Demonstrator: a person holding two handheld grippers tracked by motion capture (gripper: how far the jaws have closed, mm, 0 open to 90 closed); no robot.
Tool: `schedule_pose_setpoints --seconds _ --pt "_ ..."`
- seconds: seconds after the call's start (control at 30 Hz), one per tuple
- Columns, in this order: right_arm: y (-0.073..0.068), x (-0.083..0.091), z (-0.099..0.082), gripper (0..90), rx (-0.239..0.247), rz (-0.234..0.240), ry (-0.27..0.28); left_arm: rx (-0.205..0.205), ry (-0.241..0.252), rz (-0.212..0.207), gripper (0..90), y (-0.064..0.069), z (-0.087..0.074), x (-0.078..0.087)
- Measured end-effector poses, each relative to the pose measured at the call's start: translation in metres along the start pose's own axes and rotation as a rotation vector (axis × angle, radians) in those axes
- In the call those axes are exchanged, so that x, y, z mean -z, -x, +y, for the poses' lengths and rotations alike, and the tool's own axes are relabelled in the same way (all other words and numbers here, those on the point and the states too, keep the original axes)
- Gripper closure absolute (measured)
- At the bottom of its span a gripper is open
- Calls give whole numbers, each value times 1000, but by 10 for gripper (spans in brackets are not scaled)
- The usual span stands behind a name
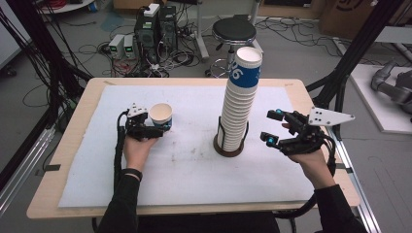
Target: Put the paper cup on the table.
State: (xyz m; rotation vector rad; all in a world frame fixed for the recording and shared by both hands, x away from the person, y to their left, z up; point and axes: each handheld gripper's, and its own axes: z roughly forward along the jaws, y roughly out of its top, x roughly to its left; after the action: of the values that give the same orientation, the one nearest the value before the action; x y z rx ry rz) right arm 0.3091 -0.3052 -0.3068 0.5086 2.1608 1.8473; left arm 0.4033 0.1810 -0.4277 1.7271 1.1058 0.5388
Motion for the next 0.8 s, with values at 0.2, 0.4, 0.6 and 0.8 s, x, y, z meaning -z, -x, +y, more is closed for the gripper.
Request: schedule_pose_setpoints --seconds 0.2,0.4,0.6,0.8 --pt "2 0 0 202 -5 10 1 -15 -8 5 17 3 7 17" --pt "7 0 -2 201 -19 16 -6 -93 11 14 17 9 14 41" --pt "10 2 -3 202 -29 8 -9 -140 81 -70 17 24 30 62" --pt "10 3 -4 202 -35 7 -22 -197 177 -191 17 47 48 84"
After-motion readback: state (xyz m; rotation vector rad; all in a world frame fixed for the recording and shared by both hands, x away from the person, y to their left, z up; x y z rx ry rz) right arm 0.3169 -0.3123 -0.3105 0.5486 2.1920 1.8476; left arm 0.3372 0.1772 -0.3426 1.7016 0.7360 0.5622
